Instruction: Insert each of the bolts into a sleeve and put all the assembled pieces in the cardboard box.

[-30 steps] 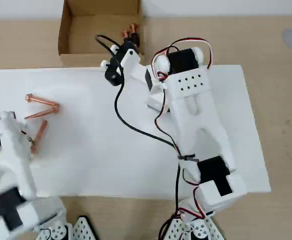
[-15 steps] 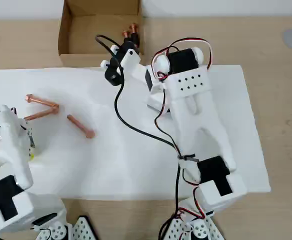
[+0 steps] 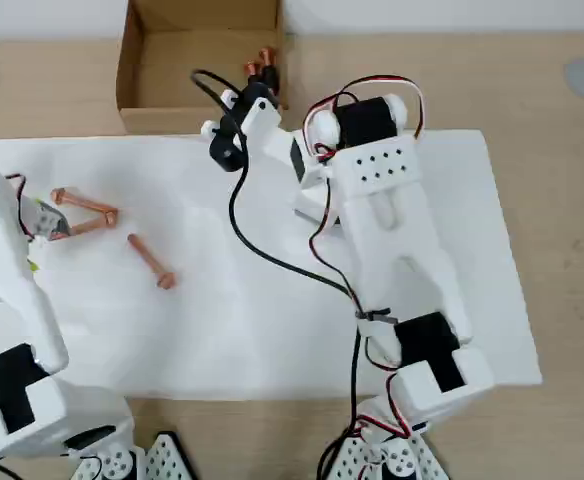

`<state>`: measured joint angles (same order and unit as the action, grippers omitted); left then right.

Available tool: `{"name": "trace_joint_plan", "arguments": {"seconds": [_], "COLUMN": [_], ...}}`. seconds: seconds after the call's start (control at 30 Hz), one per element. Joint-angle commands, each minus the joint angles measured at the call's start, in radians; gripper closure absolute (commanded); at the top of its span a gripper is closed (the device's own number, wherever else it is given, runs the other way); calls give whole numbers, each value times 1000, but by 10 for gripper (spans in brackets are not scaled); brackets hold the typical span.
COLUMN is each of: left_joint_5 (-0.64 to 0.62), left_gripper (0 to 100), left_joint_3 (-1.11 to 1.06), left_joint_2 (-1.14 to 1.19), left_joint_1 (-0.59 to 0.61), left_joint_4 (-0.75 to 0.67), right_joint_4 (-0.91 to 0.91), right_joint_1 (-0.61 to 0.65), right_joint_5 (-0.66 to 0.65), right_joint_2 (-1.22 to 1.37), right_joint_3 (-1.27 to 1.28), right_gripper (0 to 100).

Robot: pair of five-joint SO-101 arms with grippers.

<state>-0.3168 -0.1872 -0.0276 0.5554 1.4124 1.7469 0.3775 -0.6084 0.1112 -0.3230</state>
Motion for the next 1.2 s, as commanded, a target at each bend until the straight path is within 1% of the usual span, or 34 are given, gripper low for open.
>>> {"name": "trace_joint_plan", "arguments": {"seconds": [0.0, 0.07, 0.13, 0.2, 0.27, 0.33, 0.5, 0.7, 0.9, 0.97, 1.07, 1.17], "left_joint_5": [6, 5, 17, 77, 129, 147, 103, 97, 44, 41, 41, 41], "left_gripper": [767, 767, 767, 767, 767, 767, 768, 768, 769, 791, 853, 872], "left_joint_3": [5, -32, -74, -106, -117, -117, -121, -262, -298, -299, -295, -281], "left_joint_2": [-4, -4, -4, -8, -12, -13, -7, -5, -7, -7, -12, -15], "left_joint_1": [-18, -51, -110, -167, -224, -267, -284, -307, -373, -393, -417, -434], "left_joint_4": [-66, -77, -74, -72, -21, 21, 18, -114, -164, -176, -184, -180], "right_joint_4": [8, 8, 8, 8, 14, 23, 21, 21, 17, 20, 20, 20], "right_joint_1": [-18, -18, -18, -18, -18, -18, -18, -18, -18, -18, -18, -18], "right_joint_5": [2, 2, 2, 2, 2, 2, 2, 2, 2, 2, 2, 2], "right_joint_2": [-56, -56, -56, -56, -56, -56, -58, -58, -58, -58, -58, -58], "right_joint_3": [-7, -7, -7, -7, -7, -5, 5, 4, 4, 4, 4, 4], "right_gripper": [988, 988, 988, 988, 988, 988, 988, 988, 988, 988, 988, 988]}}
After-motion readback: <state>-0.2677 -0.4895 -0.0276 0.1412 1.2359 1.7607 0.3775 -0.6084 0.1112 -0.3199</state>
